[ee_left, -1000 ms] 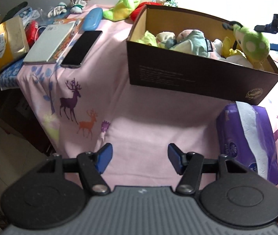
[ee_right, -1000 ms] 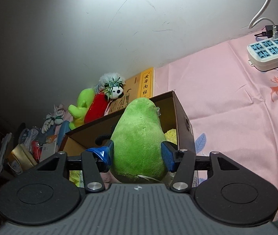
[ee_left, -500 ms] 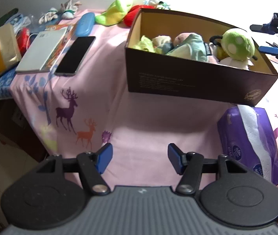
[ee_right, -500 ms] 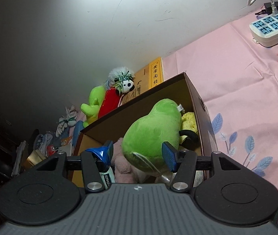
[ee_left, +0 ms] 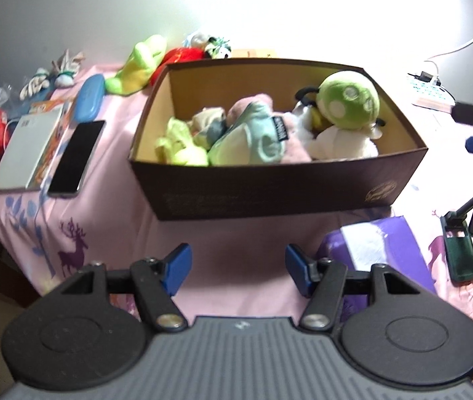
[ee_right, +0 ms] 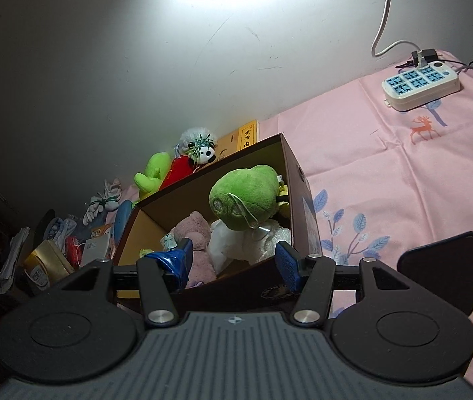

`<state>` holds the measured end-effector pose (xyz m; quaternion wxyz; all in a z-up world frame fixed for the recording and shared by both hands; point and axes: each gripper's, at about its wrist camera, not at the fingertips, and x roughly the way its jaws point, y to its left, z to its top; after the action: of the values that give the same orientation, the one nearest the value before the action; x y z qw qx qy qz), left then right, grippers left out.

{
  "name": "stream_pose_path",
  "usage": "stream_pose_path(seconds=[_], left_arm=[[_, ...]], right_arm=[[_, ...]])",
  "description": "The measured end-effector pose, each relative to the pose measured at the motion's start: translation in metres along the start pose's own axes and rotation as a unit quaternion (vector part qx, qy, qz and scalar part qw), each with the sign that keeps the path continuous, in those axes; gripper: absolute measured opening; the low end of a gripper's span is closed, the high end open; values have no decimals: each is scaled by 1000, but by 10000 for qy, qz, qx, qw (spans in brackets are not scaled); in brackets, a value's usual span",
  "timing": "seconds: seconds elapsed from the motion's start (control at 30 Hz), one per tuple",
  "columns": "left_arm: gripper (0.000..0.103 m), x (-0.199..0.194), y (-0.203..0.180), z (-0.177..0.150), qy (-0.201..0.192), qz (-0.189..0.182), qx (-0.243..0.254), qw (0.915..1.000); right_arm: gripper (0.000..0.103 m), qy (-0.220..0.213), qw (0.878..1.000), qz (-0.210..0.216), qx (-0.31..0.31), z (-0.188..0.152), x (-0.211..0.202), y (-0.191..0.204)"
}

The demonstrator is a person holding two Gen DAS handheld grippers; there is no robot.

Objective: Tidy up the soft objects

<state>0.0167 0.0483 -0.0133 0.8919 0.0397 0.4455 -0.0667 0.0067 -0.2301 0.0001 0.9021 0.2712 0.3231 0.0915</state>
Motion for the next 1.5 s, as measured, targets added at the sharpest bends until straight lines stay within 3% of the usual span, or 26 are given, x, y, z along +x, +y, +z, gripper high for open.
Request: stream_pose_path(seconds=[0.5, 0.77, 1.17, 1.5], left_arm=[[65, -10, -69, 6, -158, 399, 211, 9989], [66, -18, -113, -2, -90, 761, 317, 9966], [66, -23, -156, -20, 224, 815, 240, 9961], [66, -20, -196, -39, 566, 644, 339, 9957]], right_arm=[[40, -131, 9970, -625, -443, -36, -59, -23], [40, 43, 9963, -609, -609, -45, -78, -43], [40, 256, 9929, -685, -943, -51, -91, -63], [40, 552, 9872, -979, -1130, -59, -100, -84]])
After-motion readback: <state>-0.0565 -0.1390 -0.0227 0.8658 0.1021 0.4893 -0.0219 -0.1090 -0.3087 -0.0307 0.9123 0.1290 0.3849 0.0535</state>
